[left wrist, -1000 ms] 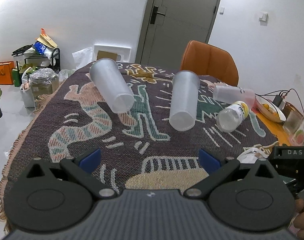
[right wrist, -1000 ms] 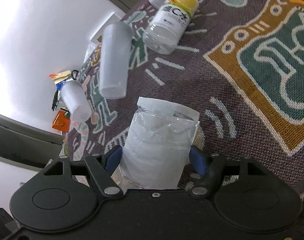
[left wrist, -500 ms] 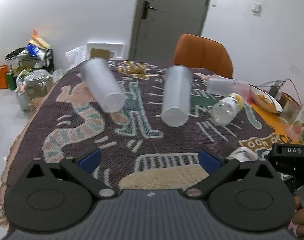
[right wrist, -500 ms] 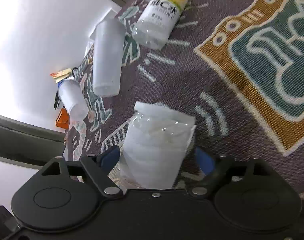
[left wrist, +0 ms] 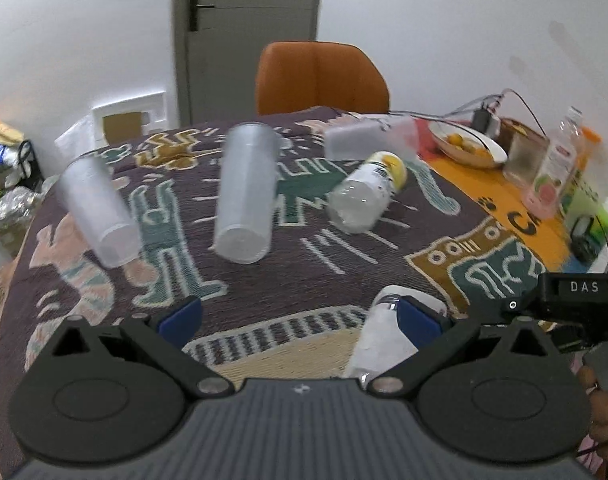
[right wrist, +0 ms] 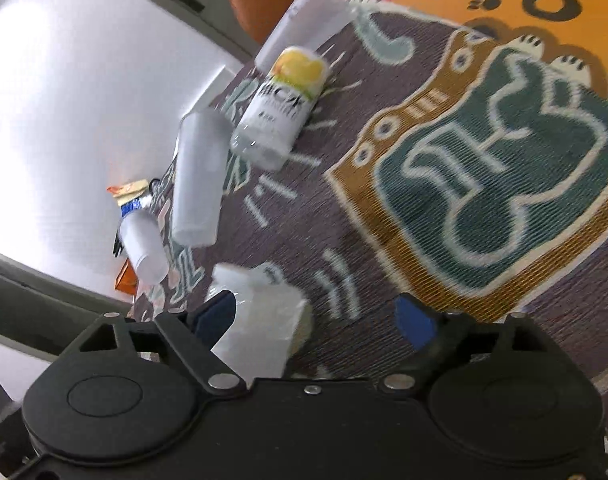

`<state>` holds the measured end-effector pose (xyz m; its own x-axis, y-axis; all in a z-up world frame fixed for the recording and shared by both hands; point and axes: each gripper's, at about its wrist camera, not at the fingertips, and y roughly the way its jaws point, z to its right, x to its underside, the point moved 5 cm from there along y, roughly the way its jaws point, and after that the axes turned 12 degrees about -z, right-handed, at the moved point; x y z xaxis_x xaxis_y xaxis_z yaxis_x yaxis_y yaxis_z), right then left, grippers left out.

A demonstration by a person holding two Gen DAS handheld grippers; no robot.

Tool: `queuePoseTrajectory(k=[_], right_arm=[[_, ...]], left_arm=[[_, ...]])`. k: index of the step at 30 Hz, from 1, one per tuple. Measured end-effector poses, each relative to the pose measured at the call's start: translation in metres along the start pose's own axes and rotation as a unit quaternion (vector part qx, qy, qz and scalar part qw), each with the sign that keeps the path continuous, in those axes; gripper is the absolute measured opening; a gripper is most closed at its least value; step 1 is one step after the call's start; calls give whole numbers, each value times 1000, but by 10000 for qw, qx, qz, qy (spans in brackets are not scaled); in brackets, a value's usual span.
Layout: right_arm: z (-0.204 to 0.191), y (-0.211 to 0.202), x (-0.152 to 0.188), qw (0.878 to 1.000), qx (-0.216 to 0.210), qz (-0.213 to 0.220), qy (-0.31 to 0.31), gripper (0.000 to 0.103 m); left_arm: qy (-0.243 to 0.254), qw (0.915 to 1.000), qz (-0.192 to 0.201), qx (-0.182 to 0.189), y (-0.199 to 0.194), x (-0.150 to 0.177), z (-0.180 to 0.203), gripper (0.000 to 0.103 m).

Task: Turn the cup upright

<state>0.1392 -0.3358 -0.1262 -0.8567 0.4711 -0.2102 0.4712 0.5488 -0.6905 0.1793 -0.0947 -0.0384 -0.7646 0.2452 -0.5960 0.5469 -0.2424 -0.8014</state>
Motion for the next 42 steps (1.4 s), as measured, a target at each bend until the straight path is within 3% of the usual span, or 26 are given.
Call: queuePoseTrajectory(k=[4,9,14,23,33,42], right_arm=[[19,0,-2,9999,-29,153,-47,71],[29,-1,-4,9989,-145,279,-355,64],[35,-1,-8,9970,-149,427,-625,52],[35,2,2,9879,-147,692,-1380,50],[36,-3,5,9825,-262,886,-1616,48],[37,-3,5,9829,-297,881,-1589,48]], left_arm=[[405,9989,-230,33,9,-8,17,101],[1034,9926,-636,85,22,-13,39,101],[1386,9856,-966,57,40,-17,57,101],[1657,9739,-1536,217,68,-26,76,101],[1907,9589,-2094,164,98,-23,83,100],[1925,9479,-2534,162,119,-19,86,83]])
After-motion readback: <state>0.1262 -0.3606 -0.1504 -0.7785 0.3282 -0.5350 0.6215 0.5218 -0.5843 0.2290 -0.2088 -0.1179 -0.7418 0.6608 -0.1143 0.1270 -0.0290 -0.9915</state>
